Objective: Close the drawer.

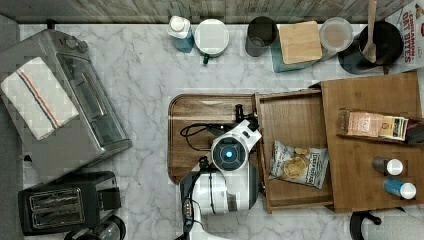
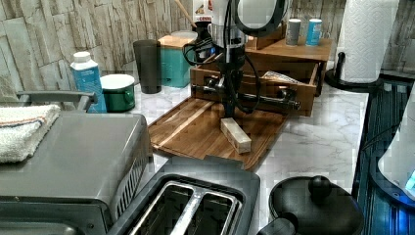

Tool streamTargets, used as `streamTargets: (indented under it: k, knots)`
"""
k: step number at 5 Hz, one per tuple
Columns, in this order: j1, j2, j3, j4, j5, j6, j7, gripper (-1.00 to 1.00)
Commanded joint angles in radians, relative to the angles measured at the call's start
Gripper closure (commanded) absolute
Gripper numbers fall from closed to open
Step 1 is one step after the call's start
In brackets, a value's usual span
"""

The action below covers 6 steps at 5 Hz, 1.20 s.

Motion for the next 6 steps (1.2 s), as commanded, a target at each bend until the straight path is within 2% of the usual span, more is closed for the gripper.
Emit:
streamTargets:
  k: [1,4,5,6]
  knots:
    - [-0.078,-0.054,-0.069,0.055,-0.061,-0.077,-0.196,1.0]
    - [-0.151,-0.085,-0.19,0.167,-0.139,-0.128,-0.283,1.0]
    - [-0.181,-0.063,-0.244,0.274,-0.086,-0.222,-0.413,1.0]
    - [-0.212,-0.006,-0.311,0.329,0.033,-0.168,-0.605,1.0]
